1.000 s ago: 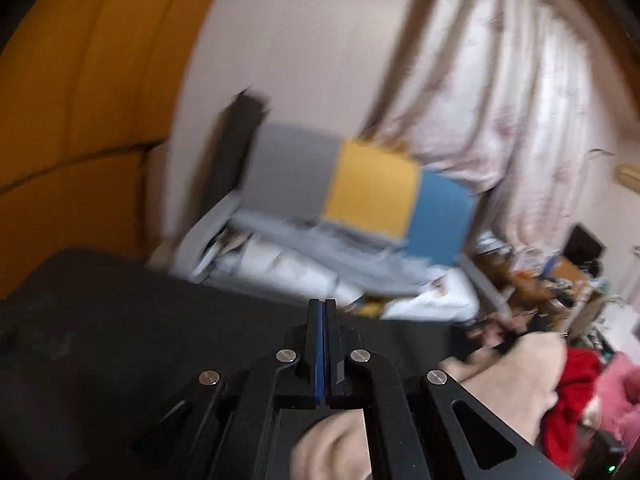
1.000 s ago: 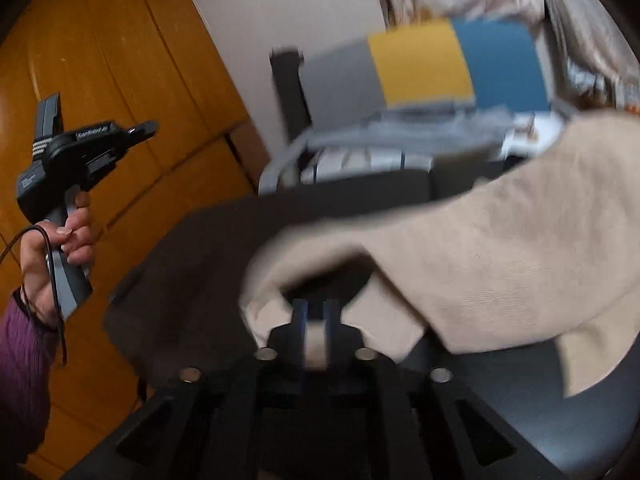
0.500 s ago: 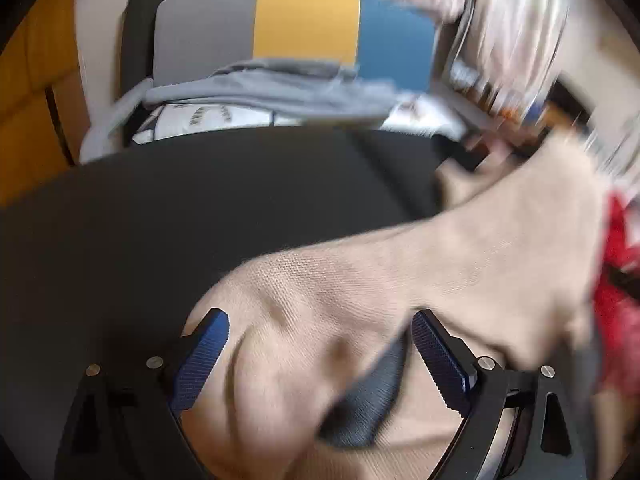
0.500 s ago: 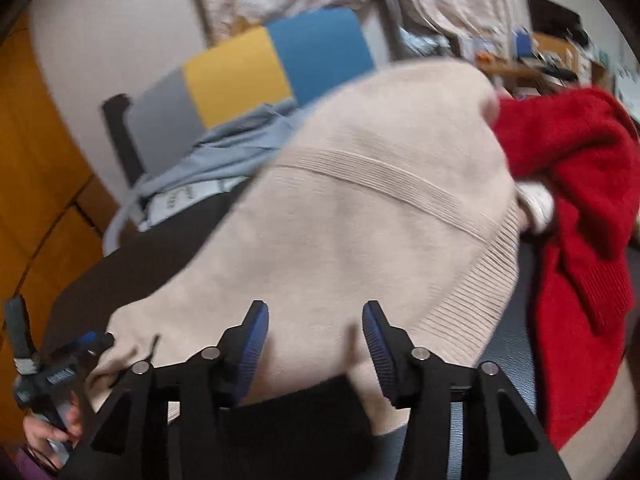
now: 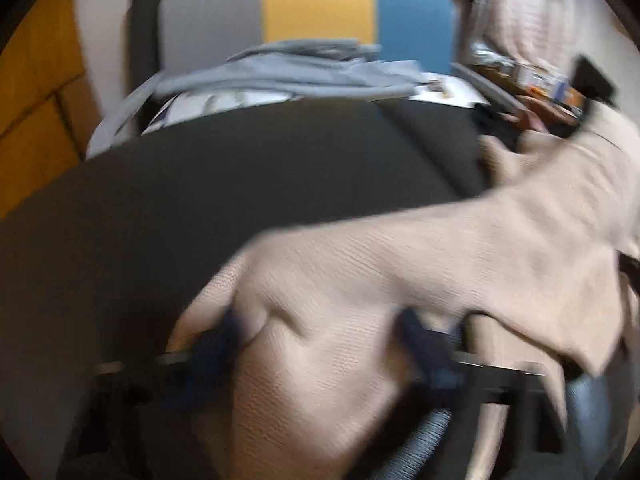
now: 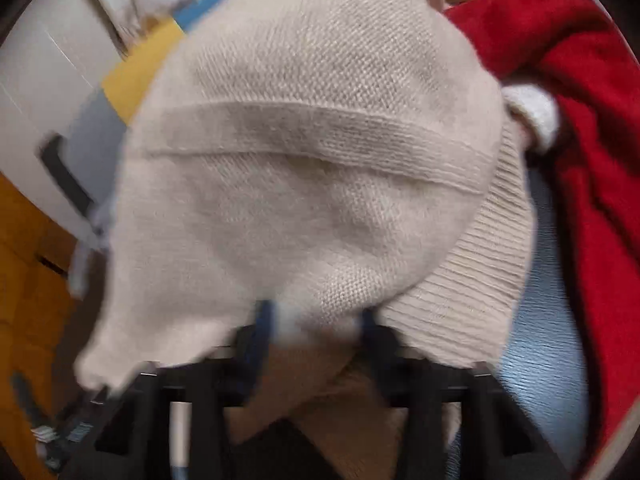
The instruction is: Fold clothes
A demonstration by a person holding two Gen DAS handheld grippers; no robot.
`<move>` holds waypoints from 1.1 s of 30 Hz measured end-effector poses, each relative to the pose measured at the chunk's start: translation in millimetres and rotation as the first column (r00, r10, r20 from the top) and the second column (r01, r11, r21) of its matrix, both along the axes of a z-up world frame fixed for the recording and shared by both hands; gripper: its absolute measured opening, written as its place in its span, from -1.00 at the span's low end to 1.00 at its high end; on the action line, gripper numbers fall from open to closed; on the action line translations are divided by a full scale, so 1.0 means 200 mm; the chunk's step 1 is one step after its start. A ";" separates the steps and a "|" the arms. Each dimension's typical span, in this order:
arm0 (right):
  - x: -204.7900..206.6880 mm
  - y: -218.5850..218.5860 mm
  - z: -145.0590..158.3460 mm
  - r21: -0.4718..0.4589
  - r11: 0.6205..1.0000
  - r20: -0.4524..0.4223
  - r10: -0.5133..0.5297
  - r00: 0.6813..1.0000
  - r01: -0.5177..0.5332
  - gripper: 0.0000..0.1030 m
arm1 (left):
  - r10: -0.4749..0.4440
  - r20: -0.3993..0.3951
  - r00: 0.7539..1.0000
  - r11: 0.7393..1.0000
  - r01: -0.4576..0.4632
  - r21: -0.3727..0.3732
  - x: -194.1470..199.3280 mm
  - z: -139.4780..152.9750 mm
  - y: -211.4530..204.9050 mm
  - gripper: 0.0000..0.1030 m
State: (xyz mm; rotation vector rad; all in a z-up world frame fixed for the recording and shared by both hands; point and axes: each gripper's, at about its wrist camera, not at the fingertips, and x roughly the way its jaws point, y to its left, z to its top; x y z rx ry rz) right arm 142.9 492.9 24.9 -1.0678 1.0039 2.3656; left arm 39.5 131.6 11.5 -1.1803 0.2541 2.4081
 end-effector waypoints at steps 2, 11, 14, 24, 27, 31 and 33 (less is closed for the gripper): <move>0.03 0.03 0.01 -0.053 0.998 -0.053 0.011 0.999 -0.014 -0.79 | -0.042 0.018 0.999 0.999 0.042 0.027 0.05 0.03 0.02 -0.64; 0.19 -0.08 0.49 0.023 0.992 -0.288 0.126 0.949 -0.124 -0.81 | 0.028 -0.099 0.995 0.932 0.010 0.362 0.15 0.57 -0.30 -0.67; 0.14 -0.16 0.59 0.025 0.982 -0.355 0.183 0.917 -0.186 -0.81 | 0.087 -0.164 0.983 0.913 -0.012 0.409 0.14 0.75 -0.45 -0.67; 0.03 -1.19 0.54 0.075 0.746 -0.390 0.633 0.669 -0.662 -0.81 | 0.306 -0.212 0.928 0.896 -0.205 0.394 0.03 0.95 -0.91 -0.66; -0.01 -1.35 0.34 -0.025 0.689 -0.317 0.682 0.659 -0.725 -0.81 | 0.309 -0.105 0.945 0.922 -0.271 0.276 -0.04 0.69 -0.90 -0.66; -0.04 -1.40 0.07 -0.098 0.659 -0.158 0.730 0.665 -0.746 -0.71 | 0.287 0.065 0.956 0.943 -0.294 0.153 -0.02 0.31 -0.87 -0.62; -0.01 -1.32 0.07 -0.104 0.665 -0.152 0.724 0.673 -0.740 -0.54 | 0.288 0.141 0.947 0.942 -0.307 0.140 0.02 0.19 -0.87 -0.60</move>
